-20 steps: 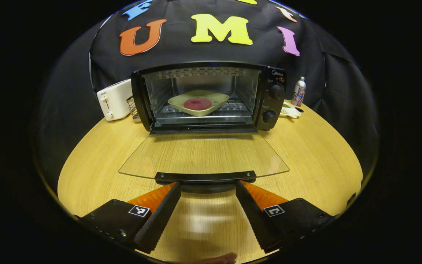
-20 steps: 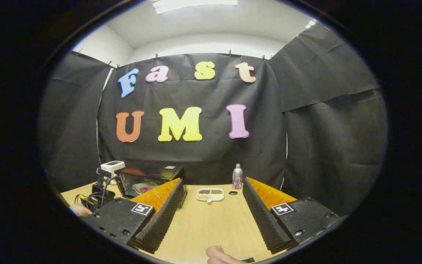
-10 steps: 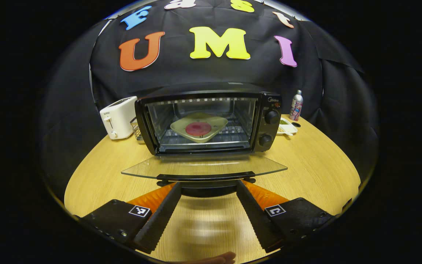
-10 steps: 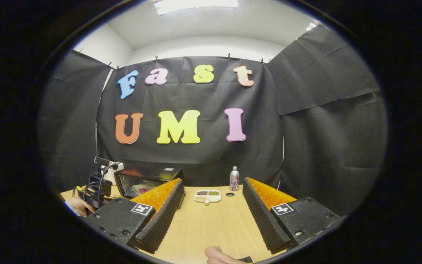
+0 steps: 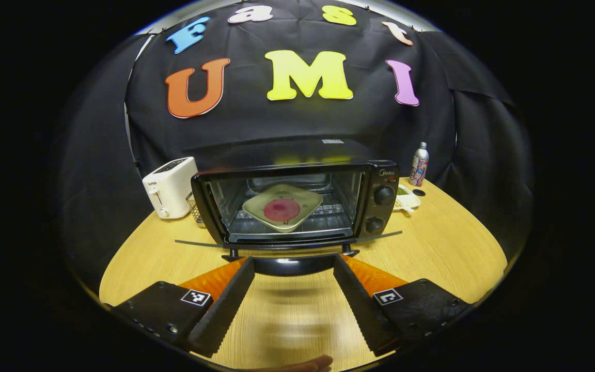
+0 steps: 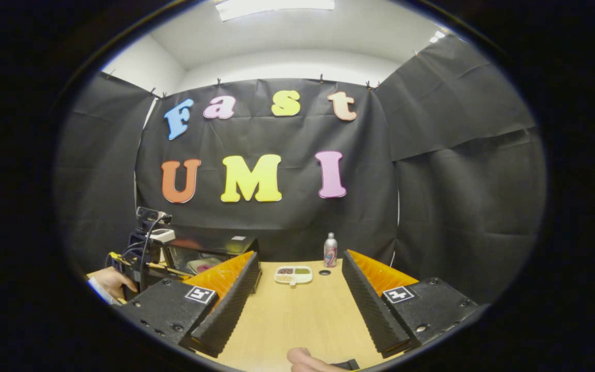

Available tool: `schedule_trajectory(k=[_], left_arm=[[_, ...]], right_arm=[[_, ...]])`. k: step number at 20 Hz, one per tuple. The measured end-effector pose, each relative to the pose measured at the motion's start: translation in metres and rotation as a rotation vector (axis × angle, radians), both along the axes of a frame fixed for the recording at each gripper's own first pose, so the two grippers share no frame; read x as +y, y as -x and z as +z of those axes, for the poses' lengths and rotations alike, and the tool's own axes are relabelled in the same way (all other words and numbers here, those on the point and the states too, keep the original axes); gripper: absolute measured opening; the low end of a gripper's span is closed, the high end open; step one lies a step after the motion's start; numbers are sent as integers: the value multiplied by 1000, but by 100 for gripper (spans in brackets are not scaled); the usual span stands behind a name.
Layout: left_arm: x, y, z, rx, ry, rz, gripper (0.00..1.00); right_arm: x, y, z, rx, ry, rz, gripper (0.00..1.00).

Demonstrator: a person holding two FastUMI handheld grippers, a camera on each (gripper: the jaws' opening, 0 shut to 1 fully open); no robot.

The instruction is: Open the electric oven with the left hand, put the food in, and close the electric oven.

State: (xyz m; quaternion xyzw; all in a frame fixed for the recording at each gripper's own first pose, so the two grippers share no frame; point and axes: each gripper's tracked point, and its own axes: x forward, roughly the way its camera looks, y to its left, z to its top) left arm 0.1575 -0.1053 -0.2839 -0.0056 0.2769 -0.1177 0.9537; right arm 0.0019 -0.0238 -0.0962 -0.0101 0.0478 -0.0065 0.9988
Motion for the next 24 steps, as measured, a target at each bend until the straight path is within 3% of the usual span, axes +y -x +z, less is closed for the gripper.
schedule_trajectory(k=[4, 10, 24], left_arm=[[13, -12, -7, -2, -30, 56, 96], [5, -8, 0, -36, 5, 51, 96], [19, 53, 94, -218, 68, 67, 96]], right_arm=[[-5, 2, 1, -6, -1, -11, 100], [-7, 4, -8, 22, -19, -10, 100], [-15, 29, 10, 4, -51, -27, 100]])
